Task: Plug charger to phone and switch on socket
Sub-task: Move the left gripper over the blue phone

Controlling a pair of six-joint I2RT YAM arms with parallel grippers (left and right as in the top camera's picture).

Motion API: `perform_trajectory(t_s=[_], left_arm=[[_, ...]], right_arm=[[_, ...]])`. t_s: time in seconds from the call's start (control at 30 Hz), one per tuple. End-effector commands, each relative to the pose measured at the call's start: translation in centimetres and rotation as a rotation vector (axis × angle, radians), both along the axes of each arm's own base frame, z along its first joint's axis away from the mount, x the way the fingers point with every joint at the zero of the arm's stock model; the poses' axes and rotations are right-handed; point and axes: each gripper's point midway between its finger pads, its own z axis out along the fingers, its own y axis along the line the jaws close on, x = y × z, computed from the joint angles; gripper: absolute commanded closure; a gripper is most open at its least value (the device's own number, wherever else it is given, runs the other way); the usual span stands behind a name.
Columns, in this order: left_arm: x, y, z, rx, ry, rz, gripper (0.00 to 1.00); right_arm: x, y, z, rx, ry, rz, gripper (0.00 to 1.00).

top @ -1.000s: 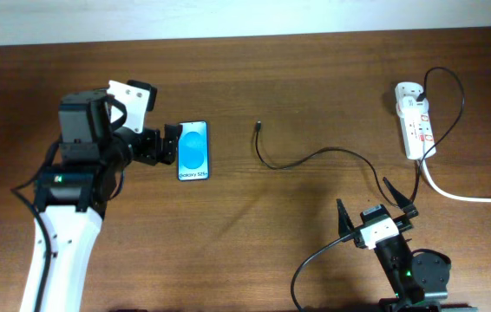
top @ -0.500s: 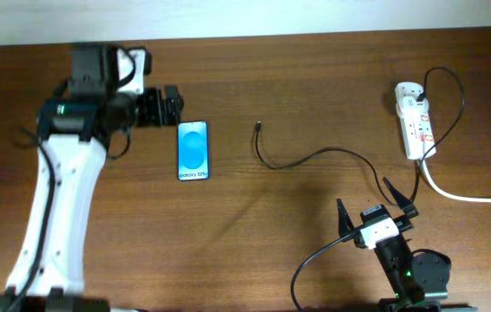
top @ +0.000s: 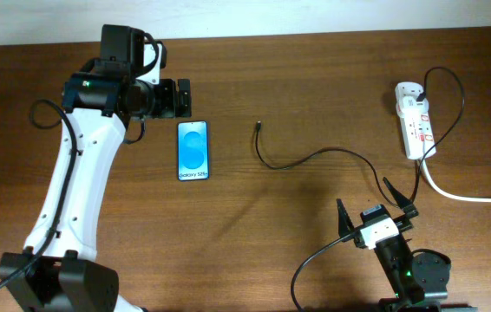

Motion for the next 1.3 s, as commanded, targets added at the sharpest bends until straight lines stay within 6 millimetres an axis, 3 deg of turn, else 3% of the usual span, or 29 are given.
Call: perform_trajectory(t_s=[0.0, 0.03, 0.23, 0.33, 0.47, 0.67, 0.73, 0.87, 1.03, 1.27], left_arm=[[0.6, -0.5, 0.7, -0.020, -0.022, -0.003, 0.05], [0.7, -0.5, 0.6, -0.021, -0.025, -0.003, 0.14], [1.2, -0.6, -1.4, -0.013, 0.021, -0.002, 0.08], [1.3, -0.6, -2.1, -0.013, 0.040, 0.001, 0.10], [1.4, 0.2, -2.8, -0.008, 0.068, 0.089, 0.07], [1.6, 0.7, 2.2, 0.008, 0.025, 0.115, 0.00], [1.3, 0.8, 2.5, 0.006, 0.055, 0.127, 0.00], [0.7, 0.1, -0.3, 0.040, 0.169, 0.128, 0.00], [1.4, -0.5, -5.2, 0.064, 0.291, 0.159, 0.01], [1.7, -0.6, -8.8, 0.084, 0.373, 0.164, 0.01]], right_arm=[[0.0, 0.0, -0.2, 0.013, 0.008, -0.002, 0.02], [0.0, 0.0, -0.2, 0.013, 0.008, -0.002, 0.02], [0.0, 0.0, -0.2, 0.013, 0.008, -0.002, 0.02], [0.0, 0.0, -0.2, 0.013, 0.008, -0.002, 0.02], [0.0, 0.0, -0.2, 0.013, 0.008, -0.002, 0.02], [0.0, 0.0, -0.2, 0.013, 0.008, -0.002, 0.02], [0.0, 0.0, -0.2, 0.013, 0.008, -0.002, 0.02], [0.0, 0.0, -0.2, 0.013, 0.008, -0.002, 0.02], [0.0, 0.0, -0.2, 0.013, 0.008, -0.002, 0.02], [0.0, 0.0, -0.2, 0.013, 0.008, -0.003, 0.02]])
